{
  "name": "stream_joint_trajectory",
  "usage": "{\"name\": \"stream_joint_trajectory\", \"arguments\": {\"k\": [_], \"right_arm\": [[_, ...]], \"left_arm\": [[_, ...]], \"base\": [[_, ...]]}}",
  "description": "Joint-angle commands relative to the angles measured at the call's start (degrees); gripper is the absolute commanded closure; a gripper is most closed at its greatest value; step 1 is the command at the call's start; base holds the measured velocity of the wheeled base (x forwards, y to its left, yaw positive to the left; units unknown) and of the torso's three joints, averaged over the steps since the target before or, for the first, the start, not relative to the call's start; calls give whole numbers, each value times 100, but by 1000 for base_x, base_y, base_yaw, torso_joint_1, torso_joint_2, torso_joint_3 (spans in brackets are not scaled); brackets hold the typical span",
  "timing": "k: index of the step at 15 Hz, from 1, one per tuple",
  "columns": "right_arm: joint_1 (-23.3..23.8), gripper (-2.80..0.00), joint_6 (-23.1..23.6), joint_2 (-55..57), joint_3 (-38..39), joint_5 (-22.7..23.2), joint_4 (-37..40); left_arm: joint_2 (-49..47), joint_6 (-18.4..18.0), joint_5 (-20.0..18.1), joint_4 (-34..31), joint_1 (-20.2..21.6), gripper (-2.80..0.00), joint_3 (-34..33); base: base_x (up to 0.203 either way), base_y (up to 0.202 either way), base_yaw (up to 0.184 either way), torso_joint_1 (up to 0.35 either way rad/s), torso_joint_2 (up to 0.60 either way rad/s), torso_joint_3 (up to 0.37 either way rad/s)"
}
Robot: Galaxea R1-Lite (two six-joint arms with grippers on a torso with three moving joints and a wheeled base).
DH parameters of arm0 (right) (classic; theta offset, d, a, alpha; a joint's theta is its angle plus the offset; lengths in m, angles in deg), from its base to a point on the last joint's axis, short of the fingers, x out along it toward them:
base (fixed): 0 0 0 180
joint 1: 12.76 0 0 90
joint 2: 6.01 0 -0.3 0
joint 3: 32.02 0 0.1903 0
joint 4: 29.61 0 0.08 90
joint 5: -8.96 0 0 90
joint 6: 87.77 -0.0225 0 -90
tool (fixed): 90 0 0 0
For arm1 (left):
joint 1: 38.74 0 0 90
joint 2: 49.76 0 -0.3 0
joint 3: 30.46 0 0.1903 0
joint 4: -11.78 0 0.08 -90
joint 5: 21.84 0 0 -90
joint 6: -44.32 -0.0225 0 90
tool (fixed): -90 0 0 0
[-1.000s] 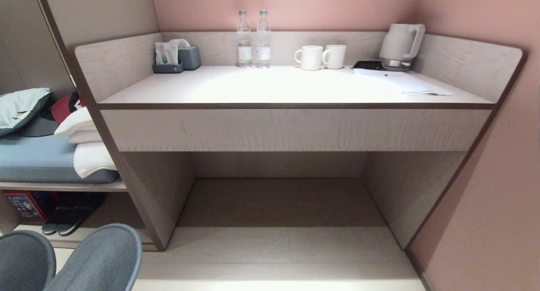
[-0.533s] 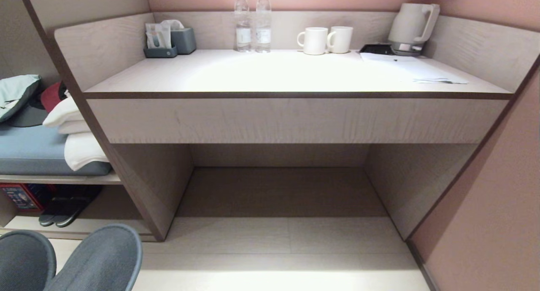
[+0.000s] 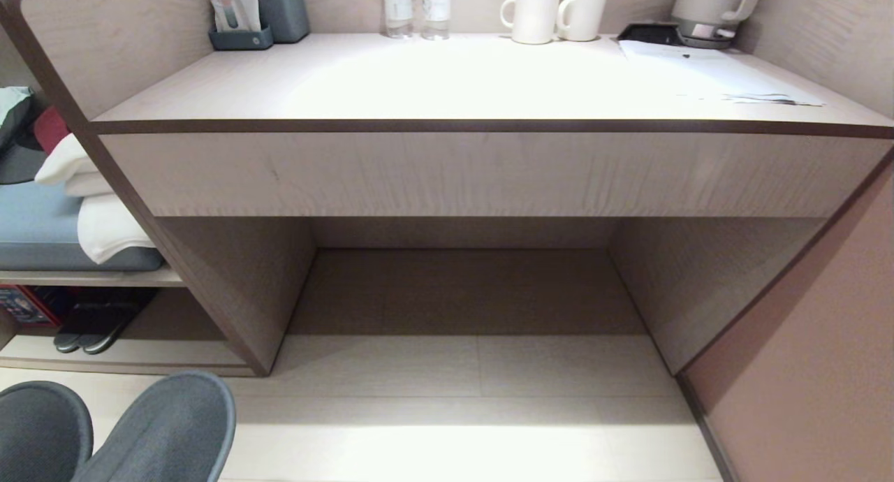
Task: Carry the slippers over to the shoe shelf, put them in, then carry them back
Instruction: Place the slippers on the floor
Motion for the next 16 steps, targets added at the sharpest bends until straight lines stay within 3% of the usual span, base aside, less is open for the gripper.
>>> {"name": "stream_joint_trajectory", "arguments": {"k": [1, 16], "right_arm": [[-1, 0, 2, -224, 229, -2, -5], [-1, 0, 2, -224, 229, -2, -5]], "left_arm": [[-7, 9, 2, 0, 0, 0, 0], [-7, 9, 2, 0, 0, 0, 0]], "base": [[0, 0, 0, 4, 4, -198], [0, 0, 0, 4, 3, -196]]}}
